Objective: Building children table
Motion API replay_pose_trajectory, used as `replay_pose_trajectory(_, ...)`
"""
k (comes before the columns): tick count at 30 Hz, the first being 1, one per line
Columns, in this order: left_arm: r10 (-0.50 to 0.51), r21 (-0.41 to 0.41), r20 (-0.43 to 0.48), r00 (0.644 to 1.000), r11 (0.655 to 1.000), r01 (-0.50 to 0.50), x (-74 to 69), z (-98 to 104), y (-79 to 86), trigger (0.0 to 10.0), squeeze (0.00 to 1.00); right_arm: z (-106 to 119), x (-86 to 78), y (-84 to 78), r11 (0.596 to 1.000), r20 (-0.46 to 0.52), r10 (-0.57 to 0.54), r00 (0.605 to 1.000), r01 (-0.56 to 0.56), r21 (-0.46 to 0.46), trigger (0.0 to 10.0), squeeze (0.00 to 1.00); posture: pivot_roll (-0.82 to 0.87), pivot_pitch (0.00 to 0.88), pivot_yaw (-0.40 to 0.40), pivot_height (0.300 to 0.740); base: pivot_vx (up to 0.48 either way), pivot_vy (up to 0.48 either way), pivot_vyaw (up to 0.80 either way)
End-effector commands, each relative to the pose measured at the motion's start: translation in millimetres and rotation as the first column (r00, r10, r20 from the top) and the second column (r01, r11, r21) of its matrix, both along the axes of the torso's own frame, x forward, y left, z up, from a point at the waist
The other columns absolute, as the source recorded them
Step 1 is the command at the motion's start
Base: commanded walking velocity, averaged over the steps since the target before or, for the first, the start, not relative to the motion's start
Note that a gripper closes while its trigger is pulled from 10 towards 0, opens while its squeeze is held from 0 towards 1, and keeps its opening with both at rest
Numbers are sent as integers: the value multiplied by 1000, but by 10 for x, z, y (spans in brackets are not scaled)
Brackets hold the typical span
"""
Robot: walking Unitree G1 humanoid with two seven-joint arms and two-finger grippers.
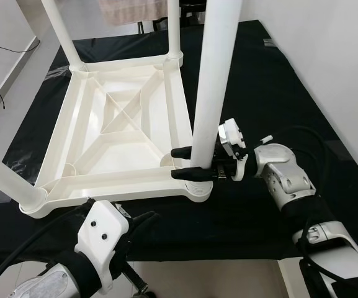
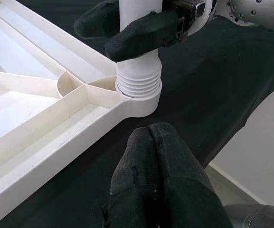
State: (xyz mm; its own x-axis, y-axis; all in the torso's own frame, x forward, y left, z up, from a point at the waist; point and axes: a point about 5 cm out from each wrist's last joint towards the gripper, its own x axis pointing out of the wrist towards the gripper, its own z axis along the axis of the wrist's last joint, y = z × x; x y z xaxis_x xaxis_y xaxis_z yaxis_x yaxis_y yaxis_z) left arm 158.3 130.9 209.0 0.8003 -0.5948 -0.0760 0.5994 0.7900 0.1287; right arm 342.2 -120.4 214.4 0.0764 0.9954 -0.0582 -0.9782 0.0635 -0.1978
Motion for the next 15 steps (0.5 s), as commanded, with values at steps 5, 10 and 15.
replay_pose_trajectory(5,-19,11,-11,1000,1000,19,-34,-9,-12,10000,0,-428,-32,-43,990,-116,-132,984,126,-59,10000,0,156,290,17,740,0,0,0)
replay_pose_trajectory(10,-17,10,-13,1000,1000,17,-45,-18,-12,10000,0,-624,-108,23,919,-115,-380,918,360,-161,10000,0,146,294,-11,740,0,0,0)
replay_pose_trajectory(15,-12,8,-15,1000,1000,12,-54,-25,-9,10000,0,-758,-182,85,725,-79,-684,725,663,-185,10000,0,145,294,-19,740,0,0,0)
